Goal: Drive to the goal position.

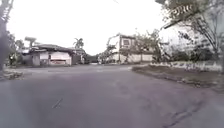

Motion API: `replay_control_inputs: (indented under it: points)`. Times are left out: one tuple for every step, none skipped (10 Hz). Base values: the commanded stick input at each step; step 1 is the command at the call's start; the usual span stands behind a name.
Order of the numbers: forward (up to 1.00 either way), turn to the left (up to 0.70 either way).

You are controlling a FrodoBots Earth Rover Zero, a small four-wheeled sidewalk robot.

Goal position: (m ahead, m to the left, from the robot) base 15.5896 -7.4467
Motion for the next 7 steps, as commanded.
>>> replay_control_inputs:
  points:
    - [1.00,0.00]
    - [1.00,0.00]
    - [1.00,0.00]
    - [1.00,0.00]
    - [1.00,0.00]
    - [1.00,0.00]
    - [1.00,0.00]
